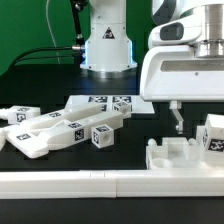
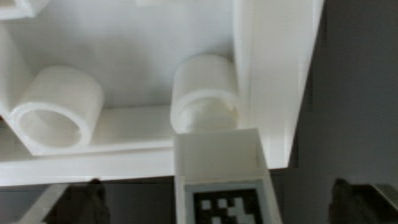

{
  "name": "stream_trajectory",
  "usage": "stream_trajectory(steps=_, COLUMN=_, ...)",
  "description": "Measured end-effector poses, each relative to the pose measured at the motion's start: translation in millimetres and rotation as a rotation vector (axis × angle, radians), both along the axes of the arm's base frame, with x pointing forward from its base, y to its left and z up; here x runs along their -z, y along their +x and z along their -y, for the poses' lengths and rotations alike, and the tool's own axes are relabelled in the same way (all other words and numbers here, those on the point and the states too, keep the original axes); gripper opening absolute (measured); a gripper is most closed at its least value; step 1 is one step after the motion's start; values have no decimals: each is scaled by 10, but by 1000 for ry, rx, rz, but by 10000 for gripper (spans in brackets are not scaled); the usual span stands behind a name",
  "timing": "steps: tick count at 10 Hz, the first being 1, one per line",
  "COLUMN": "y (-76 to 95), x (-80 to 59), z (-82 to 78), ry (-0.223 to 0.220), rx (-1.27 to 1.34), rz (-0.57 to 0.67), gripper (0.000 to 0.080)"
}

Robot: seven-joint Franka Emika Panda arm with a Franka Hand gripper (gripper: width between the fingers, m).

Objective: Assemble chair

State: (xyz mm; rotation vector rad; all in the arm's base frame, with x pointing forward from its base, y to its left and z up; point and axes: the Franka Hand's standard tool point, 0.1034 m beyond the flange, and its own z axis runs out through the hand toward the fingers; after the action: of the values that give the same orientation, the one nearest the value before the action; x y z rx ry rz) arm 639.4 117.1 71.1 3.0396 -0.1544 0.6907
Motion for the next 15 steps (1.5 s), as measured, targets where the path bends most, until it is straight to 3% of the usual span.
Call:
stream_trajectory(steps=2, y=111, x=-178, z=28, ry=12, rx=22, rz=-75, gripper=644)
stream_trajectory(steps=3, y=94, x=-147, z=39, ry=6, rx=37, rz=-186, gripper=649)
stream_trajectory(steps=6, y=225, x=-199, z=131, ry=-5, rx=70, rz=-367, gripper=649)
stream_trajectory(steps=8, y=256, x=-141, z=129, ry=9, rx=101, rz=-377, gripper=649)
stream_trajectory(steps=9, y=264, x=-124, z=106, ry=33, rx=130, rz=-362, gripper=596)
stream_trajectory(steps=10, y=263, x=-125, z=110, ry=35, rx=140, rz=-362, gripper=596)
stream_trajectory(steps=11, y=263, x=-123, z=110, ry=36, rx=145, rz=-362, gripper=408)
stream_trajectory(steps=12, y=261, x=-121, z=105, ry=67, rx=252, rz=-356, gripper=408)
stream_trajectory(steps=13, y=264, x=-122, z=109, ry=85, rx=320, rz=-351, gripper=282)
stream_trajectory(steps=15, y=264, x=-123, z=107, ry=119, rx=445, rz=-343, gripper=282)
